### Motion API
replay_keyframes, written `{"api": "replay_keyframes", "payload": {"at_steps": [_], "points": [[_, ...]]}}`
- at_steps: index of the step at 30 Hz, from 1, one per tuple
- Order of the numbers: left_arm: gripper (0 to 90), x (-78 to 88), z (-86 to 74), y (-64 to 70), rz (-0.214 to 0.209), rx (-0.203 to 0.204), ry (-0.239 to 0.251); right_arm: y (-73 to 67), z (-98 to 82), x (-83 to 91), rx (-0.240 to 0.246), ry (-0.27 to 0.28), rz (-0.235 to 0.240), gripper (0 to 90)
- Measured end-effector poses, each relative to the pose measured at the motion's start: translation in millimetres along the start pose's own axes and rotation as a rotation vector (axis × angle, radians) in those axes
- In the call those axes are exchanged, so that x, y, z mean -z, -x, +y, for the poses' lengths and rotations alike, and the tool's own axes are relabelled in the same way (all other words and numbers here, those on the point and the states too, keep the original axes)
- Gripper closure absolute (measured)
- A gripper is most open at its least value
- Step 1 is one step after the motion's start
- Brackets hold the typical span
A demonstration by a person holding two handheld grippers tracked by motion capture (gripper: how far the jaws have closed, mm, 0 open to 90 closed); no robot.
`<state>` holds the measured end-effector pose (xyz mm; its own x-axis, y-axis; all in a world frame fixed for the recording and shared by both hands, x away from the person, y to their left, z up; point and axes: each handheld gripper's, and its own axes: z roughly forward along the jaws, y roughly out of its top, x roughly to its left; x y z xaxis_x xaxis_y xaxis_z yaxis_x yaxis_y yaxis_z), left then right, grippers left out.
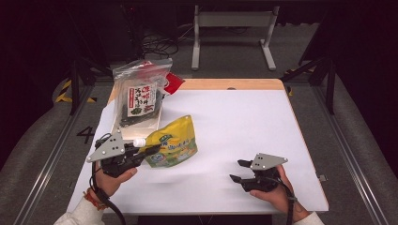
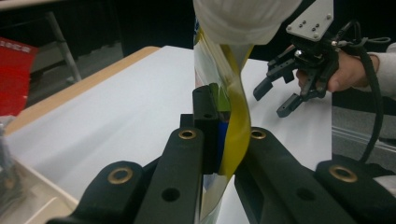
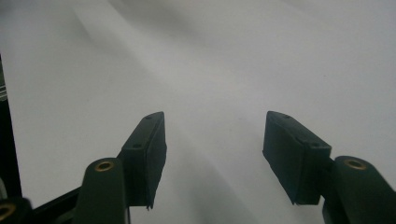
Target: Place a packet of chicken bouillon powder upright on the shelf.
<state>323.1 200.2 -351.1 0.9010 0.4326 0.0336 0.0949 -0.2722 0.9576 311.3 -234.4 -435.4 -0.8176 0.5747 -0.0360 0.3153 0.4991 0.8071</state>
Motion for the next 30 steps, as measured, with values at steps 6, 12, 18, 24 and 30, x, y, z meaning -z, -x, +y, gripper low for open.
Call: {"api": "replay_keyframes", "payload": {"at_steps": [6,12,18,24,30], "points": [[90.0,12.8,2.0,-8.8,0.036,-0.001,0.014,-1.9,0.6,0.8,0.000,0.007,-0.002,38.7],[90.0,26.2,9.2,-17.2,0.074,-0.024,0.013,-1.9,-0.3,-1.0,-0.003,0.002,0.000,38.4],[90.0,42.0,18.0,-27.9,0.125,-0.044,0.012,-1.5,-1.3,-2.6,-0.009,-0.002,0.000,37.4],[90.0,50.4,19.5,-47.8,0.163,-0.027,0.022,-1.5,-1.4,-4.1,-0.011,-0.007,0.001,37.1],[90.0,49.5,17.9,-67.6,0.199,-0.019,0.027,-1.4,-2.5,-6.0,-0.013,-0.015,0.003,36.9]]}}
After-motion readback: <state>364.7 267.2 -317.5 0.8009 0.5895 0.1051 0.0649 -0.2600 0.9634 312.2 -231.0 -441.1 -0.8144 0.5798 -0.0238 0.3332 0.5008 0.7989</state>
